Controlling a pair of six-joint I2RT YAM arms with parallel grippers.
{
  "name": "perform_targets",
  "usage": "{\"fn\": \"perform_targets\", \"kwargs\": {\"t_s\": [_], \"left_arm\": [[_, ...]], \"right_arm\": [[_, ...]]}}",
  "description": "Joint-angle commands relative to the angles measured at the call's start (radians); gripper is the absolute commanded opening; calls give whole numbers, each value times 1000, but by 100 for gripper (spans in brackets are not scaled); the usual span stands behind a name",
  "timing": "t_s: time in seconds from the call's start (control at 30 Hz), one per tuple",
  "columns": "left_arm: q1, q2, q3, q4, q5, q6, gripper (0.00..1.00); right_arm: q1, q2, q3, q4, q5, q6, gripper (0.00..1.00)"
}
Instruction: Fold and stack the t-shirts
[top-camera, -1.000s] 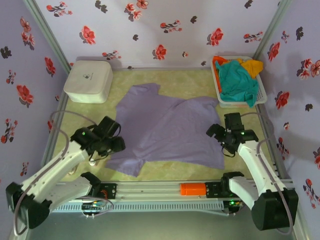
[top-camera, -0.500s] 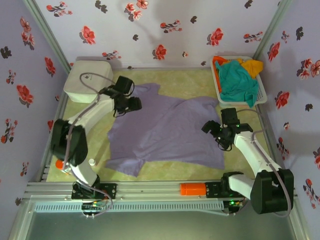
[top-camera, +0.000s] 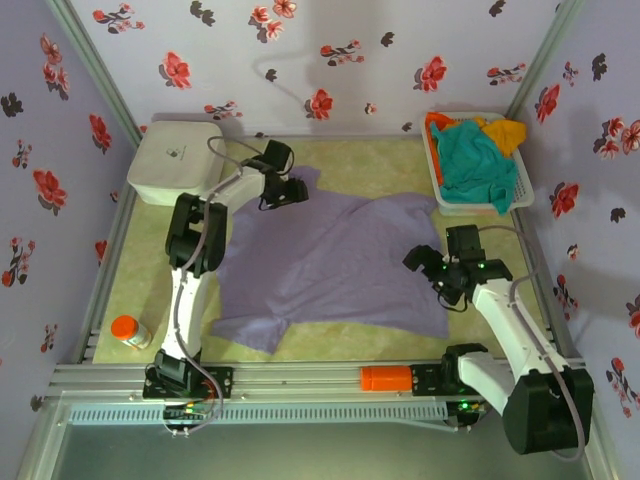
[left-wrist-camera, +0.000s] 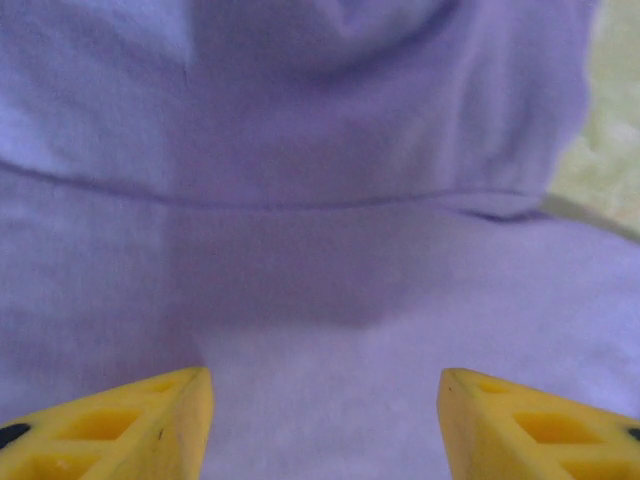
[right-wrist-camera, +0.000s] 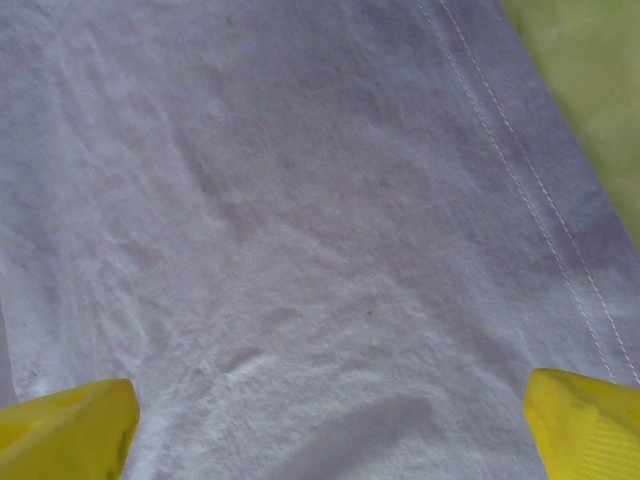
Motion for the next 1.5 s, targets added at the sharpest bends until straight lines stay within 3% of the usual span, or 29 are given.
{"fn": "perform_targets", "kwargs": {"t_s": [0.0,0.37,0.73,0.93,1.13,1.3,1.47], "left_arm": [[50,66,99,-78,17,-18,59],[142,187,282,-187,-15,-18,58],[158,41,250,-209,36,-4,59],[142,-228,0,-212,59,12,60],[127,-567,-390,-174,32,-22,61],[105,-814,-681,-247,-5,-61,61],[77,-995,-849,-401,-59,-93,54]], "right_arm": [[-5,-30,-11,-72,28,-9,99],[-12,-66,-17,-139,81,18,99],[-12,-132,-50,-234,150,64,93],[-12,-229,-124,-279,151,107,91],[-12,-256,-188,-263,134,145,86],[-10,-234,-222,-199,115,152,75],[-9,-168,-215,-162,97,146,66]]}}
